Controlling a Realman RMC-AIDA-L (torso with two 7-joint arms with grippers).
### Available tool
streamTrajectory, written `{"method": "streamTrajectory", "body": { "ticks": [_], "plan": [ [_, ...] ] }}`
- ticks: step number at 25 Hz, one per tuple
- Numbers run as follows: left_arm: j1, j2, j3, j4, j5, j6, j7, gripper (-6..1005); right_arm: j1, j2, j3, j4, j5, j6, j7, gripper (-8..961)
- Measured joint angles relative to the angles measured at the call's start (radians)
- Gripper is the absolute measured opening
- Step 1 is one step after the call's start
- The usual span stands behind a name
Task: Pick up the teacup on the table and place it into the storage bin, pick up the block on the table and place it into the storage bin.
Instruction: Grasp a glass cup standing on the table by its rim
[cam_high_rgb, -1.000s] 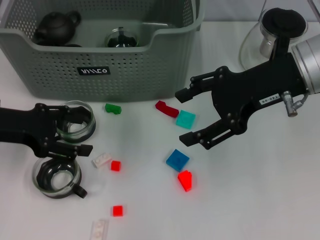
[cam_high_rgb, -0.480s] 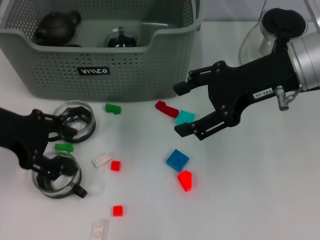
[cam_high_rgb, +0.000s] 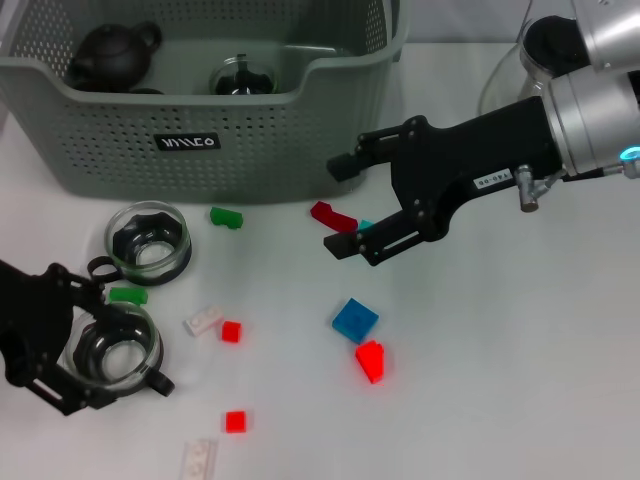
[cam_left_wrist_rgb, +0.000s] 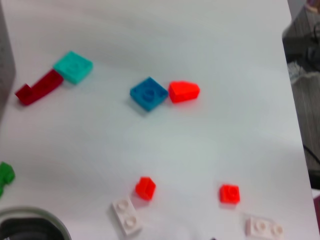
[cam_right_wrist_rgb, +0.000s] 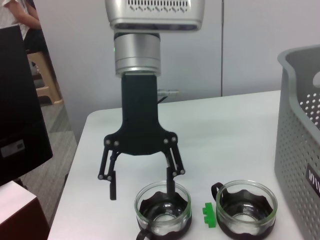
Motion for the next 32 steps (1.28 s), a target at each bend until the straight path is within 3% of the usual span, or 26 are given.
{"method": "streamTrajectory", "body": {
  "ticks": [2, 5, 6, 10, 27, 32],
  "plan": [
    [0.002, -0.021, 0.004, 0.031, 0.056, 0.005, -0.001, 893, 0.011, 0.001, 0.000, 0.008, 0.001, 0.008, -0.002, 928],
    [0.004, -0.033, 0.008, 0.043, 0.076, 0.005, -0.001, 893, 0.017, 0.001, 0.000, 0.011, 0.001, 0.015, -0.002, 928],
    [0.010, -0.060, 0.025, 0.073, 0.135, -0.008, -0.001, 892, 0.018, 0.001, 0.000, 0.012, 0.001, 0.018, -0.002, 928],
    [0.011, -0.082, 0.045, 0.080, 0.172, -0.033, 0.001, 891, 0.025, 0.000, 0.000, 0.019, 0.001, 0.026, -0.004, 927],
    [0.010, -0.094, 0.160, 0.041, 0.212, -0.119, -0.043, 841, 0.029, -0.001, 0.000, 0.049, 0.001, 0.037, -0.016, 928],
    [0.005, -0.094, 0.177, 0.023, 0.212, -0.121, -0.049, 773, 0.025, -0.001, 0.000, 0.050, 0.001, 0.042, -0.016, 928]
  ]
}}
